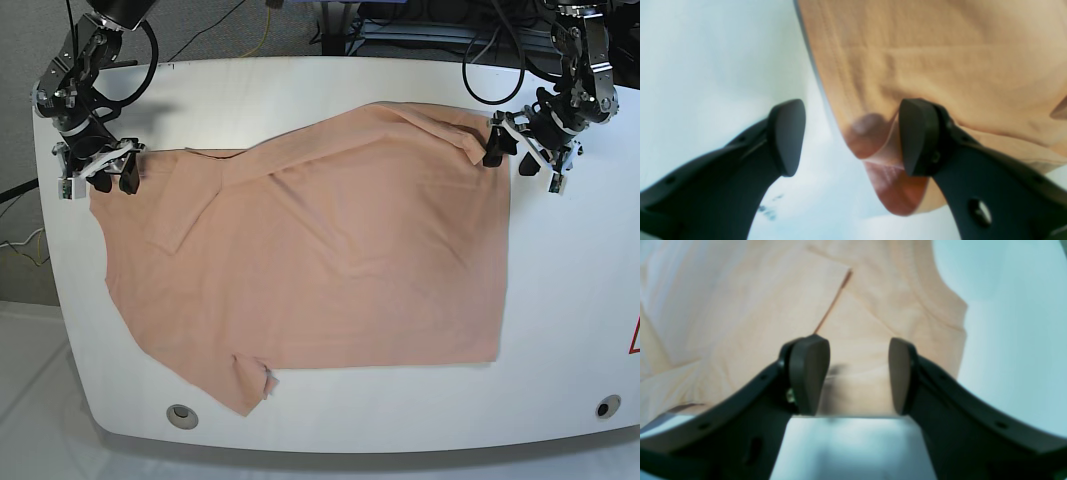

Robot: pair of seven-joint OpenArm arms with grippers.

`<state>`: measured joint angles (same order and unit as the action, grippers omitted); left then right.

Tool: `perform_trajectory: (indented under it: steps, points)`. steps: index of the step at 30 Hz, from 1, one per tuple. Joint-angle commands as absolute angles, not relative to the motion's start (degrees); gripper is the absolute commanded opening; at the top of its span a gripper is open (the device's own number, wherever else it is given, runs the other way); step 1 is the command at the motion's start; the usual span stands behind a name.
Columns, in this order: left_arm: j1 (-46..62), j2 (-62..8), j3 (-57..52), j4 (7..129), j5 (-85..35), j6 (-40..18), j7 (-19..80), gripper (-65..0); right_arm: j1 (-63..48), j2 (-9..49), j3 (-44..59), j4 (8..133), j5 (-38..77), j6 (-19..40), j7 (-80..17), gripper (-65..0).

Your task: Fold the T-shirt properly

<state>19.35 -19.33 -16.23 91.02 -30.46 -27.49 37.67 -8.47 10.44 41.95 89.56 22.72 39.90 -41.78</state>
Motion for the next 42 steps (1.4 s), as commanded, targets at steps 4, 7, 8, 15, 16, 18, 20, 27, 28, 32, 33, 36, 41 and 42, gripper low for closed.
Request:
perform_trajectory:
  steps: [4,7,8,15,16,18,20,27,28,32,33,36,41,42]
  points:
    - [18.9,-19.7,-16.1,91.6,-31.3,-27.9,37.1,-23.7,-7.7,11.3,42.2,90.0,23.6,40.0,-41.1,-34.4]
    - [18.9,-19.6,-16.0,91.5,-31.3,-27.9,37.3,-23.7,-7.6,11.2,42.2,89.9,23.6,40.0,-41.4,-34.4]
    - [18.9,-19.5,-16.0,91.5,-31.3,-27.9,37.4,-23.7,-7.7,11.3,42.2,90.0,23.7,40.0,-41.4,-34.5]
    - [19.2,-18.3,-15.8,90.1,-31.2,-28.2,37.8,-23.6,-7.6,11.5,42.0,90.0,23.4,40.0,-40.9,-36.1]
    - [19.2,-18.2,-15.8,90.2,-31.1,-28.2,37.8,-23.9,-7.6,11.5,42.0,90.0,23.3,40.0,-40.9,-36.5]
    - [19.3,-18.1,-15.6,90.1,-31.0,-28.2,37.8,-24.9,-7.6,11.5,42.0,90.0,23.3,40.0,-40.9,-37.3]
    - [19.3,-18.0,-15.3,89.2,-30.6,-28.0,37.6,-30.8,-7.7,11.4,42.1,90.0,23.2,40.0,-41.1,-37.4]
    - [18.9,-17.8,-14.8,87.0,-29.9,-27.8,37.2,-64.0,-7.8,11.2,42.1,89.8,22.7,40.0,-41.2,-35.8]
    - [19.0,-17.7,-14.7,86.9,-30.0,-27.8,37.0,-65.0,-7.9,11.2,42.1,89.8,22.7,40.0,-41.1,-35.7]
    - [20.0,-17.1,-16.2,87.6,-30.8,-27.5,35.9,-65.0,-8.1,11.2,42.4,90.3,23.0,40.0,-41.1,-35.6]
    - [20.2,-17.0,-16.3,88.0,-30.9,-27.5,35.9,-64.8,-8.2,11.2,42.4,90.4,23.0,40.0,-41.1,-35.6]
    - [21.2,-16.9,-17.0,90.1,-31.8,-27.5,35.8,-60.7,-8.3,11.1,42.6,90.6,23.1,40.0,-41.1,-35.8]
    - [24.1,-16.7,-20.2,96.9,-34.1,-27.5,35.9,-54.8,-8.2,11.0,42.5,90.2,22.9,40.0,-41.2,-36.4]
    - [24.4,-16.7,-20.7,97.7,-34.6,-27.5,35.9,-55.8,-8.2,11.0,42.5,90.2,23.0,40.0,-41.2,-36.6]
